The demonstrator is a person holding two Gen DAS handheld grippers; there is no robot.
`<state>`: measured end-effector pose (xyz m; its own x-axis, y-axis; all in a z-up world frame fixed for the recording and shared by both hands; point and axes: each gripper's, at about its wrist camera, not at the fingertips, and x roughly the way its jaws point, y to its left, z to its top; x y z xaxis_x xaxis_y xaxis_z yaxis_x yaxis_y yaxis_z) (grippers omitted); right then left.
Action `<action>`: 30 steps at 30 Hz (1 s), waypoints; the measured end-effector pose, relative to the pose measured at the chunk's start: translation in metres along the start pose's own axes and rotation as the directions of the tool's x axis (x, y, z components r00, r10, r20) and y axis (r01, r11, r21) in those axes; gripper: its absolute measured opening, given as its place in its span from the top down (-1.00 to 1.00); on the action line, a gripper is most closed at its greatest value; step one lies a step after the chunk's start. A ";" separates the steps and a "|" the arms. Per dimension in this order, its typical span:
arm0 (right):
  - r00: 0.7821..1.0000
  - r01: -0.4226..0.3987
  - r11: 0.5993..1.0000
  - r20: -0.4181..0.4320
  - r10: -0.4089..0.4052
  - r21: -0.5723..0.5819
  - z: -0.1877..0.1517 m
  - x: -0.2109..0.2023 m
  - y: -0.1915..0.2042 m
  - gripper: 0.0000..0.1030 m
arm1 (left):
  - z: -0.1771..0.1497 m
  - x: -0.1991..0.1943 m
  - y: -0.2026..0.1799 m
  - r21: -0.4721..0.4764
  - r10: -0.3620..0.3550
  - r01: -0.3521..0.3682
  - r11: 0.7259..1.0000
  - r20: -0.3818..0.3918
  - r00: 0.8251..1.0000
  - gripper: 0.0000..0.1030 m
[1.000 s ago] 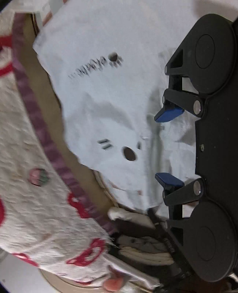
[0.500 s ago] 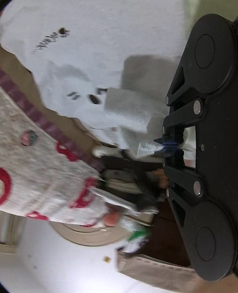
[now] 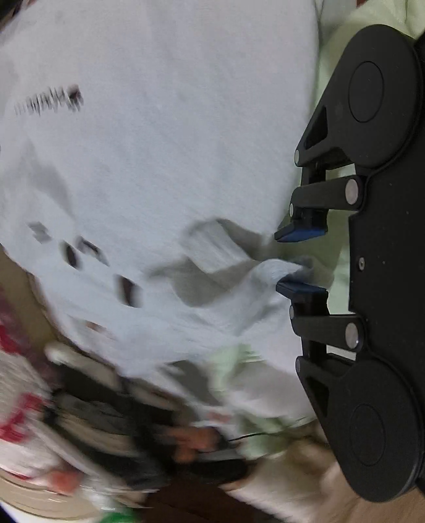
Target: Fold clothes
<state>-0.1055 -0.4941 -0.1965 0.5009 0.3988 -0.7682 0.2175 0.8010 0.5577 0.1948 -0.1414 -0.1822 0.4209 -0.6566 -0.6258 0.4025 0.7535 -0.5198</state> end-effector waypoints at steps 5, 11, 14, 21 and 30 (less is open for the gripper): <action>0.996 -0.026 0.999 0.082 0.024 0.021 0.023 -0.001 0.000 -0.03 | -0.001 0.005 0.011 -0.069 -0.023 0.019 0.997 -0.052 0.998 0.93; 1.000 -0.007 0.999 0.027 0.009 -0.052 0.048 0.038 0.012 -0.14 | -0.003 0.015 0.014 -0.130 -0.058 0.036 0.991 -0.163 0.985 0.20; 0.999 0.038 0.991 -0.012 -0.040 -0.131 0.062 0.062 0.026 0.05 | -0.007 0.015 0.014 -0.132 -0.041 0.017 0.991 -0.180 0.983 0.16; 0.999 0.046 0.994 -0.015 -0.047 -0.096 0.071 0.086 0.022 -0.16 | -0.013 0.026 0.006 -0.130 -0.058 0.029 0.991 -0.225 0.973 -0.21; 0.972 -0.232 0.960 0.010 0.236 -0.157 0.056 0.064 0.083 0.90 | -0.017 0.039 -0.012 0.000 0.060 -0.061 0.998 -0.168 0.984 0.72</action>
<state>-0.0089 -0.4271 -0.1815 0.5465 0.5723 -0.6115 -0.0390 0.7467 0.6640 0.1921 -0.1755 -0.2102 0.3019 -0.5952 -0.7447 0.3756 0.7922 -0.4809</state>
